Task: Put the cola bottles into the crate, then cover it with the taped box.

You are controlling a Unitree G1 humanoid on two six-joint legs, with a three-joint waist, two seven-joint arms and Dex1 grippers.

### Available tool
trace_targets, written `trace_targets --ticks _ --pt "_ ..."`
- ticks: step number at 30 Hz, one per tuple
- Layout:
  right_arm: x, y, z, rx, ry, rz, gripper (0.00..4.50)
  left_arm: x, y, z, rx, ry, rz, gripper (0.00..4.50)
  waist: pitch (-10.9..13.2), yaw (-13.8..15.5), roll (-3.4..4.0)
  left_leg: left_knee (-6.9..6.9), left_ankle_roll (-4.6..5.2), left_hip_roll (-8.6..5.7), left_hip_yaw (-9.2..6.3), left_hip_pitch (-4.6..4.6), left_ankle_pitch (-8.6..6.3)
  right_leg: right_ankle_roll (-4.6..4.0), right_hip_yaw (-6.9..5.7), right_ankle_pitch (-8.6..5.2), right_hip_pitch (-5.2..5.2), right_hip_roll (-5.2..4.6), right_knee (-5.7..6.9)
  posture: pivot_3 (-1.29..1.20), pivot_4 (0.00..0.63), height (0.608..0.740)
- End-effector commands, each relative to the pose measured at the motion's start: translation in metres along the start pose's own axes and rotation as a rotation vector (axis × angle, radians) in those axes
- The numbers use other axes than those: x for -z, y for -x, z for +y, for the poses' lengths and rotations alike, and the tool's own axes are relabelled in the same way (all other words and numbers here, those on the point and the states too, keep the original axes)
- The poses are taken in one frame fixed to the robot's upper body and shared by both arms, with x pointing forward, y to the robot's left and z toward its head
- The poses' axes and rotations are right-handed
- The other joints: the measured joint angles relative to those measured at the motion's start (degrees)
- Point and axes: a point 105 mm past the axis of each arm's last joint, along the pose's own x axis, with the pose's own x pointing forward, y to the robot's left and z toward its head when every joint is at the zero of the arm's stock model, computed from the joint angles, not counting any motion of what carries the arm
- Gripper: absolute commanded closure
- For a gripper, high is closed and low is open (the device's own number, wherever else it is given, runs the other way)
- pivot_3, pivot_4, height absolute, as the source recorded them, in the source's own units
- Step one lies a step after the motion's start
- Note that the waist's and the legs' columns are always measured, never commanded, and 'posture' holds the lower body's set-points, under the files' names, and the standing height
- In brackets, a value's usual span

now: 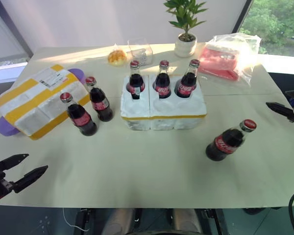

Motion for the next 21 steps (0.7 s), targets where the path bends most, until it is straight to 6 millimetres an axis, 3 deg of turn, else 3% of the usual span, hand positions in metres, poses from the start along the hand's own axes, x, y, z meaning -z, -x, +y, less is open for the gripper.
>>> trace_targets --ticks 1,9,13,16,21 --pt "-0.015 0.011 -0.011 0.041 0.011 -0.048 0.00 -0.004 -0.001 0.002 -0.006 -0.033 -0.004 0.07 0.0 0.0 0.00 0.00 0.00 0.00 0.00 0.00 0.00 0.00 0.01 0.00 0.00 0.00 0.00 0.00 0.150 0.740" --pt "-0.015 0.011 -0.011 0.030 -0.042 -0.060 0.00 -0.009 0.000 0.013 -0.049 -0.003 -0.050 0.07 0.0 0.0 0.00 0.01 0.00 0.01 0.06 0.02 0.00 0.00 0.10 0.01 -0.02 0.04 0.01 0.00 0.150 0.740" --pt "-0.021 0.010 -0.010 0.013 -0.045 -0.075 0.00 -0.025 -0.002 0.014 -0.060 -0.008 -0.111 0.07 0.0 0.0 0.00 0.01 0.00 0.02 0.08 0.02 0.00 0.00 0.12 0.01 -0.04 0.05 0.01 0.00 0.150 0.740" --pt "-0.037 0.010 -0.010 -0.010 -0.055 -0.119 0.00 -0.043 -0.002 0.009 -0.020 -0.002 -0.173 0.07 0.0 -0.1 0.00 0.05 0.00 0.02 0.08 0.02 0.00 -0.01 0.14 0.02 -0.04 0.08 0.04 0.00 0.150 0.740" --pt "-0.090 0.010 0.005 -0.212 -0.045 -0.213 0.00 -0.061 -0.008 0.000 0.059 0.018 -0.226 0.07 0.0 -0.2 0.08 0.07 -0.01 0.18 0.16 0.03 0.00 -0.04 0.36 0.05 -0.08 0.48 0.03 0.00 0.150 0.740"
